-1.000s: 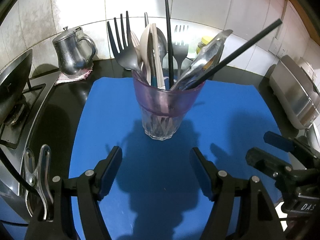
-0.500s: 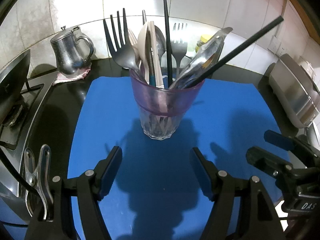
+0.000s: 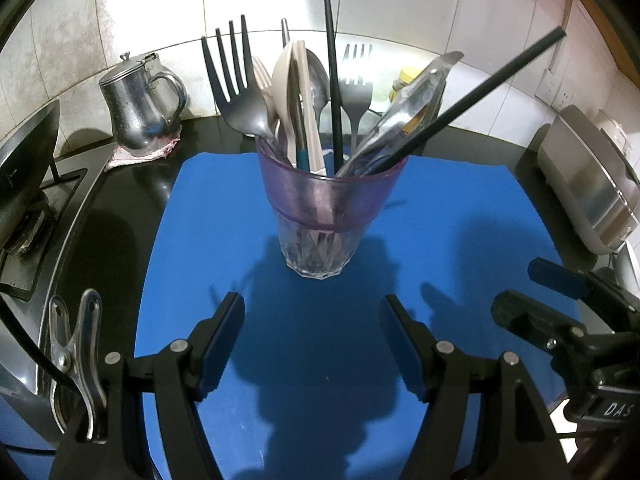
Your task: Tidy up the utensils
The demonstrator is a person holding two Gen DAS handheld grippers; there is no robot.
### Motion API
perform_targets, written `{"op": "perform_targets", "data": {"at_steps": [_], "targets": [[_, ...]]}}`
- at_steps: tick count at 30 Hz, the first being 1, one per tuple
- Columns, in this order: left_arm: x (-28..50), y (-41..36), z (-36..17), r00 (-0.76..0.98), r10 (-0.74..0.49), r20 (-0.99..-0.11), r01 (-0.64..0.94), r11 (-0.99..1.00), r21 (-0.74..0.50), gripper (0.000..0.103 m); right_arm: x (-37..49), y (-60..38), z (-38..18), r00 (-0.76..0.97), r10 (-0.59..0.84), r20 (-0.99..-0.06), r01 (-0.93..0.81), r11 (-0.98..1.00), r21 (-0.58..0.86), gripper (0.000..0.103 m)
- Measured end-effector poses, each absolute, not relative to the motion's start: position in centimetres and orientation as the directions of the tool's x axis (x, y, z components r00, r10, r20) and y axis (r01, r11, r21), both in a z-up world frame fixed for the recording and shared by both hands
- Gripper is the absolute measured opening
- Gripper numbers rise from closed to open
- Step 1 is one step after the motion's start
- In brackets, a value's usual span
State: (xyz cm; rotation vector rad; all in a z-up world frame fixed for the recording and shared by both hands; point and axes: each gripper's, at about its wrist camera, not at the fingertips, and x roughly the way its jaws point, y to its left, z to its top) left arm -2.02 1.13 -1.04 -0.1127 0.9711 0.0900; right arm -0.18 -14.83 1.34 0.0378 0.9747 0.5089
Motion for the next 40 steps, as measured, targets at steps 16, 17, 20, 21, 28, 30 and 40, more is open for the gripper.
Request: {"op": "perform_targets", "data": {"at_steps": [16,17,20,21,28,30,40], "targets": [[-2.13,1.20,-1.14,0.560,0.028,-0.828,-0.130,0.990,-0.055,0.074,-0.25,-14.81,1.29,0.454,0.429,-0.781,-0.395,0.883,0.255,0.085],[-2.15,1.21,-1.15,0.560,0.028,-0.828,-0.131,0.990,-0.055,0.074,-0.26,-14.79,1.28,0.454,0.429,-0.781,-0.395,0.883,0.255,0.085],[-2.15,1.19,-1.15,0.560,0.028,-0.828,-0.130,0.990,-0.055,0.074,-0.28,-14.80,1.29,0.454,0.428,-0.781,-0.394,0.883,0.255,0.085],[-2.16,1.19,-1.15,0.561,0.027,-0.828,-0.130,0.990,-0.055,0.074,-0.28,-14.79,1.30,0.454,0.428,-0.781,-0.394,0.883,0.255,0.085],[-2.25,1.20,-1.11,0.562,0.028,-0.827,-0.128,0.990,-0.053,0.074,-0.25,-14.79,1.27,0.454,0.428,-0.781,-0.394,0.883,0.255,0.085],[-2.30,1.23,-1.11,0.562,0.028,-0.827,-0.128,0.990,-0.053,0.074,-0.24,-14.78,1.25,0.454,0.429,-0.781,-0.395,0.883,0.255,0.085],[-2.19,1.13,-1.10,0.561,0.028,-0.828,-0.129,0.990,-0.054,0.074,-0.28,-14.79,1.13,0.452,0.427,-0.783,-0.392,0.884,0.256,0.085]]}}
